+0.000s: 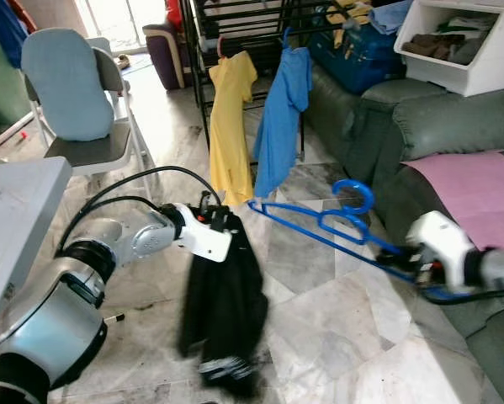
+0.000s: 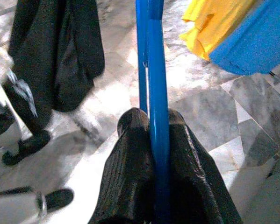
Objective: Hang hanger
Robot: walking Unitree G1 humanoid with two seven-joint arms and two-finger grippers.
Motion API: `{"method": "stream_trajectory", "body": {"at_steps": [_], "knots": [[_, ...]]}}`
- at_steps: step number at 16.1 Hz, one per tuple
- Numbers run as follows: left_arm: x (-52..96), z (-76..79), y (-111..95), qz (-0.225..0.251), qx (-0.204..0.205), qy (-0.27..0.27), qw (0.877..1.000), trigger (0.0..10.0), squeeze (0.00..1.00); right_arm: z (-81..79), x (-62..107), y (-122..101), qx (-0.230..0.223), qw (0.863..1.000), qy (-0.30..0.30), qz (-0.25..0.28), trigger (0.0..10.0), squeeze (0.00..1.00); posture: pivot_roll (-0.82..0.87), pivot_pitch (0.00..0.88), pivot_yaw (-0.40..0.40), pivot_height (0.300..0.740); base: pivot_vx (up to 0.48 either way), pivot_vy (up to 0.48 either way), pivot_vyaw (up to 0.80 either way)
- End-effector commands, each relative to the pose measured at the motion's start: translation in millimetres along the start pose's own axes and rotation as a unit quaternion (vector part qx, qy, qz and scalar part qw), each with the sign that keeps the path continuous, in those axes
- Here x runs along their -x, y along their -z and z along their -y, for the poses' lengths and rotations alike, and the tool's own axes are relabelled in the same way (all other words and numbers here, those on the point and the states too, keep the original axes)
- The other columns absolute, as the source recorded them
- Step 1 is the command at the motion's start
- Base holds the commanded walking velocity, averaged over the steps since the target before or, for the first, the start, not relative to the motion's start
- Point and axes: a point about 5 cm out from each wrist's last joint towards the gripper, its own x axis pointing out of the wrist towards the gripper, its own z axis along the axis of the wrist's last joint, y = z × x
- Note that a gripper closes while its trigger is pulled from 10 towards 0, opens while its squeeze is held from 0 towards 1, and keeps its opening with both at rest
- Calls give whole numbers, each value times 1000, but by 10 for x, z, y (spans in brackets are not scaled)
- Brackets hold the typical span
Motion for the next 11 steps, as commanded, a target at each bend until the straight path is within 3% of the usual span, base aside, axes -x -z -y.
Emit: {"method": "stream_trajectory", "body": {"at_steps": [1, 3, 8, 11], "knots": [[46, -137, 126, -31, -43, -17, 998, 10000, 0, -41, 38, -96, 8, 999, -30, 9, 10000, 0, -118, 0, 78, 740, 0, 0, 0], [64, -195, 168, -41, -66, -39, 996, 10000, 0, -101, 79, -115, -2, 998, -59, 11, 10000, 0, -121, 0, 85, 740, 0, 0, 0], [34, -321, 91, -9, -72, -92, 993, 10000, 0, -264, 25, -93, -32, 995, -94, 19, 10000, 0, -122, 0, 96, 740, 0, 0, 0], [44, -263, 101, -10, -72, -82, 994, 10000, 0, -155, 89, -104, -23, 998, -57, 22, 10000, 0, -119, 0, 97, 740, 0, 0, 0]]}}
